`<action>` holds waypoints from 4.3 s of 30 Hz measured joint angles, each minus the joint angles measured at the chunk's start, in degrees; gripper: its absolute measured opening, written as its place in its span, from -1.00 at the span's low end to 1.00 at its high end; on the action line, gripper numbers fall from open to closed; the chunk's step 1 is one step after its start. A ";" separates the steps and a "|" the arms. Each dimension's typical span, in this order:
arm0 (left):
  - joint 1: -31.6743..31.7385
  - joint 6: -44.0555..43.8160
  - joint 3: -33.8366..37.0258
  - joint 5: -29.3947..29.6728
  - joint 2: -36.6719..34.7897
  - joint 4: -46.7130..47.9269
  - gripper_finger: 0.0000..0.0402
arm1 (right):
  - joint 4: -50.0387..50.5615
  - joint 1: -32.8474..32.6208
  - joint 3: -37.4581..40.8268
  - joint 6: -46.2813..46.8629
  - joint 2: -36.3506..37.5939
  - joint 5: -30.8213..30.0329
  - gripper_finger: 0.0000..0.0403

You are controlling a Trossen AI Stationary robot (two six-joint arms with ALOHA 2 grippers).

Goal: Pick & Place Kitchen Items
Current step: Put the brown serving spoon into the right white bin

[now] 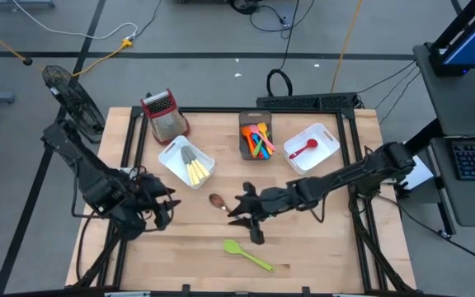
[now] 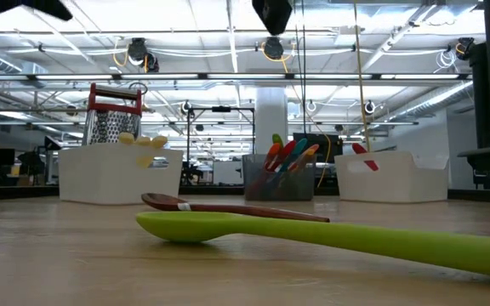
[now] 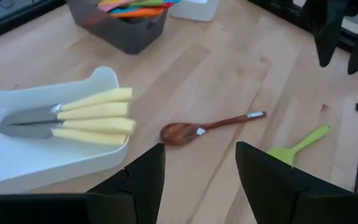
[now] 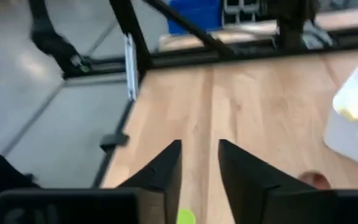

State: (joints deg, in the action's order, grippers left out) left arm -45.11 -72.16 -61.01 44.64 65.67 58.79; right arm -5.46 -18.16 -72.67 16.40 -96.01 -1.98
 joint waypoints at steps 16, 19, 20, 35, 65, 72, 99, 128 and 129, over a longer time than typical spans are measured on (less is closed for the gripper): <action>-1.48 11.31 14.22 -1.52 -15.63 -9.77 0.00 | 9.73 -0.72 -1.94 10.64 -9.51 -5.41 -0.12; -1.48 12.84 15.71 -1.09 -18.23 -9.69 0.00 | 12.17 -0.72 -1.94 12.78 -9.80 -5.48 -0.11; -1.48 13.21 16.25 -1.11 -18.93 -9.53 0.00 | 13.08 -0.69 -1.94 13.34 -9.84 -5.47 -0.11; -1.47 15.51 20.66 -1.05 -24.15 -9.36 0.00 | 18.40 0.95 -1.94 19.06 -11.19 -3.84 -0.11; -1.46 15.06 20.66 -1.53 -24.13 -9.29 0.00 | 32.52 0.11 -2.44 28.64 -26.20 -4.29 -0.42; -1.41 14.99 20.66 -1.25 -24.13 -9.31 0.00 | 32.17 0.16 -2.33 32.98 -26.23 -3.52 -0.87; -1.41 17.83 20.63 -1.11 -24.13 -9.29 0.00 | 24.06 -2.31 -1.74 62.15 3.51 -9.81 -0.87; 5.99 32.66 20.63 4.50 -27.71 -7.31 0.00 | 66.55 -0.14 -1.83 110.84 26.66 -27.70 -0.87; 7.11 33.48 20.63 3.95 -28.74 -6.93 0.00 | 67.08 1.09 -1.83 110.82 27.08 -27.68 -0.87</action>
State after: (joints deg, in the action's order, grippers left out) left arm -38.00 -38.68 -40.38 48.59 36.93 51.86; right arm 61.62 -17.06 -74.50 127.22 -68.92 -29.65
